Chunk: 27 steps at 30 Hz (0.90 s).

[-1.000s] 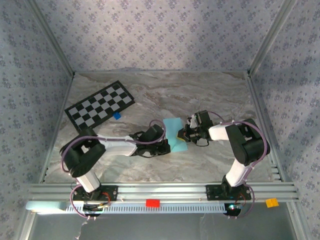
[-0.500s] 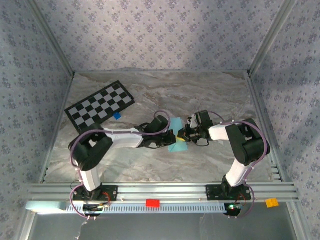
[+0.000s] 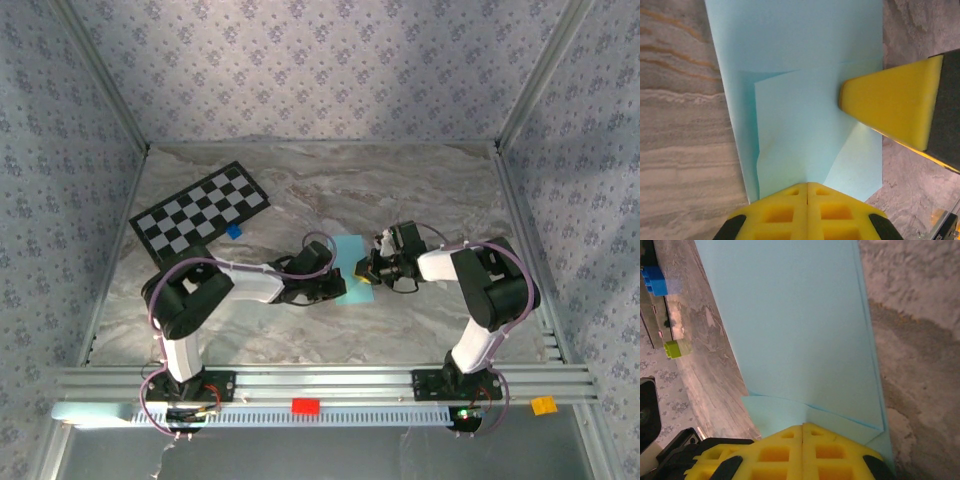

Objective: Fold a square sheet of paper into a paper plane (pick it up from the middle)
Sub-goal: Fold the triangle a second time at the center of the table.

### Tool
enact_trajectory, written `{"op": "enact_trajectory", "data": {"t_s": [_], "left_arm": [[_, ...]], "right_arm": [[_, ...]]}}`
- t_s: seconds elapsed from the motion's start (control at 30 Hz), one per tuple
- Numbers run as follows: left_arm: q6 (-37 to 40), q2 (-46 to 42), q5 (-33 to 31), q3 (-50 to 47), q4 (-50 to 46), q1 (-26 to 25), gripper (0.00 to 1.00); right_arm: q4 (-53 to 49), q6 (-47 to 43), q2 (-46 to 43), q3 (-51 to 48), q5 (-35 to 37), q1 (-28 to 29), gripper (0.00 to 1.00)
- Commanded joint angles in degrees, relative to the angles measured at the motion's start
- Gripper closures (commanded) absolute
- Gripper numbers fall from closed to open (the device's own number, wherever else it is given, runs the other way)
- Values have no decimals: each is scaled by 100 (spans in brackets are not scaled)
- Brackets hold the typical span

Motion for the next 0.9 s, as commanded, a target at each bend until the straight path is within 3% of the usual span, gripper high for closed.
{"op": "enact_trajectory", "data": {"t_s": [0.0, 0.17, 0.4, 0.63, 0.87], "left_arm": [[-2, 60, -161, -378, -754, -32, 100], [168, 69, -211, -209, -980, -33, 100], [244, 128, -249, -72, -1117, -38, 100], [242, 82, -300, -130, -1133, -35, 100], [220, 96, -275, -178, -1077, -33, 100]], "right_arm": [[-449, -125, -363, 191, 146, -63, 95], [-877, -461, -738, 422, 192, 134, 94], [-653, -273, -421, 185, 446, 570, 95], [-582, -298, 22, 95, 704, 464, 98], [-394, -282, -107, 3, 817, 60, 97]]}}
